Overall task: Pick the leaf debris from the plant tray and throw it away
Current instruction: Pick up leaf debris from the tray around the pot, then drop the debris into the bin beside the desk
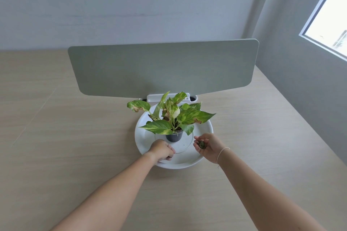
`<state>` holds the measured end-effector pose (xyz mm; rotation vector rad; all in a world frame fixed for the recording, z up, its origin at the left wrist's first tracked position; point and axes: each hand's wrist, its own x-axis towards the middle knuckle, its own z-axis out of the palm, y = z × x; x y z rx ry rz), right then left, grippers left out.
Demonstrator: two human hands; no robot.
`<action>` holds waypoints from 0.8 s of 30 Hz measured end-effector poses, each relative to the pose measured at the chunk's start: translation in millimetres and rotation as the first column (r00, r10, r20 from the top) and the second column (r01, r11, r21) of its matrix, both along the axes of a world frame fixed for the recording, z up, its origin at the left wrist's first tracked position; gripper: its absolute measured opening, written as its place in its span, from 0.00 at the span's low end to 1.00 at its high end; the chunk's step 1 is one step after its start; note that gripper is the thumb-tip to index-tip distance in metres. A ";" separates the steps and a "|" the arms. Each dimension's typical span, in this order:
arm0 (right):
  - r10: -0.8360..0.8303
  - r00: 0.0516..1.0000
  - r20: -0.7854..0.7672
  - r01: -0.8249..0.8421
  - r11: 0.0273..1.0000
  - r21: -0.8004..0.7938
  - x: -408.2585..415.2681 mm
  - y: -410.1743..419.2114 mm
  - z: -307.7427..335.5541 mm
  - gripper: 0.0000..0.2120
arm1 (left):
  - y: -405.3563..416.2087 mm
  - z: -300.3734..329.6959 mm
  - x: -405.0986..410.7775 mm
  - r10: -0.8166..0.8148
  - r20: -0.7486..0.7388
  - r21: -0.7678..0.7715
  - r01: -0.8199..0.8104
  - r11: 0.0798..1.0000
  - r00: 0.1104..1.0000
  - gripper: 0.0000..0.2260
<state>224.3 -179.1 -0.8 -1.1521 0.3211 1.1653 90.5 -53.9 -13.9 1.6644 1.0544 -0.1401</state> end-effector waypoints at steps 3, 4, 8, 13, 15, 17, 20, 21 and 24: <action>-0.019 1.000 0.014 0.019 1.000 0.004 -0.6 -8.3 4.1 0.10 | -9.3 5.9 3.9 0.047 0.068 -0.063 -0.042 0.997 0.997 0.11; -0.026 0.999 0.020 0.026 1.000 0.007 -0.5 -12.8 5.9 0.10 | -13.9 9.0 6.1 0.060 0.093 -0.094 -0.051 0.994 0.994 0.11; -0.070 0.997 0.028 0.070 0.998 -0.001 3.6 -36.7 11.4 0.10 | -34.7 19.2 19.0 0.150 0.177 -0.304 -0.090 0.948 0.973 0.10; -0.150 0.988 0.031 0.151 0.988 -0.045 10.2 -81.1 13.2 0.14 | -68.8 30.7 42.8 0.292 0.167 -0.525 -0.165 0.835 0.942 0.12; -0.180 0.983 0.042 0.182 0.981 -0.060 10.7 -100.2 14.2 0.15 | -81.6 33.9 50.1 0.311 0.138 -0.586 -0.176 0.791 0.940 0.14; -0.231 0.972 0.047 0.233 0.970 -0.063 10.9 -122.6 14.3 0.16 | -96.4 35.9 57.1 0.311 0.117 -0.634 -0.170 0.754 0.943 0.14; -0.298 0.952 0.074 0.303 0.950 -0.068 9.5 -153.6 13.2 0.16 | -119.7 38.1 66.2 0.276 0.094 -0.689 -0.138 0.712 0.957 0.13; -0.331 0.940 0.083 0.337 0.939 -0.075 8.1 -166.5 12.1 0.16 | -130.4 38.6 70.5 0.245 0.091 -0.702 -0.112 0.703 0.965 0.13; -0.431 0.897 0.097 0.438 0.896 -0.071 4.5 -203.0 5.8 0.16 | -162.7 39.9 82.0 0.161 0.086 -0.736 -0.046 0.675 0.983 0.10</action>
